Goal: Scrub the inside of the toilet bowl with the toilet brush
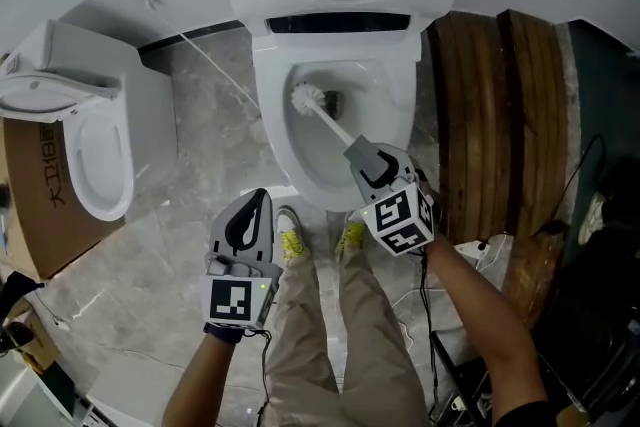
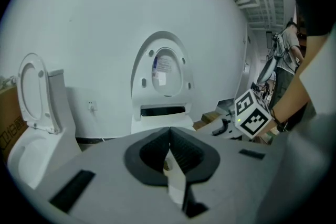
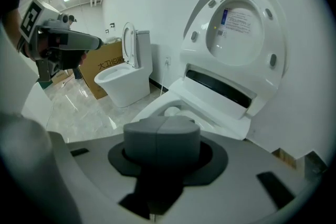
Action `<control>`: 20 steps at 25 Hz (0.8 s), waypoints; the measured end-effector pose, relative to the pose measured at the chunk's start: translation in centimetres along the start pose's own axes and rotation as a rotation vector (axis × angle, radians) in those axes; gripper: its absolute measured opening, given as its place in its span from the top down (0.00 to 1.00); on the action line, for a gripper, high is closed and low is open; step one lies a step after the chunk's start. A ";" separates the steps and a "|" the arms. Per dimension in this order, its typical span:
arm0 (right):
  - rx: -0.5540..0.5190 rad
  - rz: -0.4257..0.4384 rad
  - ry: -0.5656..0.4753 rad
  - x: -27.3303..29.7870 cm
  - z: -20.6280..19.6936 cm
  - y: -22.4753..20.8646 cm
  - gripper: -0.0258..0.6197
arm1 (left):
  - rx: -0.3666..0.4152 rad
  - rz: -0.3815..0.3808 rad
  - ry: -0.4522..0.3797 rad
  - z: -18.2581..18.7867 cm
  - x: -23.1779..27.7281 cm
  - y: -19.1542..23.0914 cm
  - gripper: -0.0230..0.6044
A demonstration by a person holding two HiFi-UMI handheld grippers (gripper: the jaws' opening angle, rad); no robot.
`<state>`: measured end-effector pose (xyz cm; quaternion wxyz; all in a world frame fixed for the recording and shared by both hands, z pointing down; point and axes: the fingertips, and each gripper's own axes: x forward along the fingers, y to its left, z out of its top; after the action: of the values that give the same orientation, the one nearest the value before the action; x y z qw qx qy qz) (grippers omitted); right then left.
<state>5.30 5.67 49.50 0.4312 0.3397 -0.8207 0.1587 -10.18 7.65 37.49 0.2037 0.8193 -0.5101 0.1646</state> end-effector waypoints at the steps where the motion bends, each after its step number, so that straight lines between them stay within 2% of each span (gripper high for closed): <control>1: -0.012 0.000 0.010 0.6 0.2 0.0 0.72 | -0.004 -0.005 0.001 0.0 -0.1 -0.1 0.94; 7: -0.004 -0.013 0.087 5.5 3.0 -1.2 0.72 | -0.039 -0.018 -0.004 -0.7 -0.7 -0.5 0.95; 12: -0.072 -0.035 0.145 8.0 4.3 -1.3 0.72 | -0.048 -0.028 -0.002 -1.1 -1.2 -0.4 0.95; 17: -0.112 -0.035 0.182 8.4 3.7 -1.8 0.73 | -0.045 -0.029 -0.004 -1.8 -1.5 0.2 0.95; 20: -0.067 -0.028 0.211 8.4 3.0 -2.6 0.73 | -0.052 -0.026 0.007 -2.0 -1.7 -0.1 0.95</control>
<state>2.00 -1.42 54.57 0.5282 0.3178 -0.7709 0.1602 -10.95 9.99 38.35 0.2288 0.8197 -0.5027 0.1516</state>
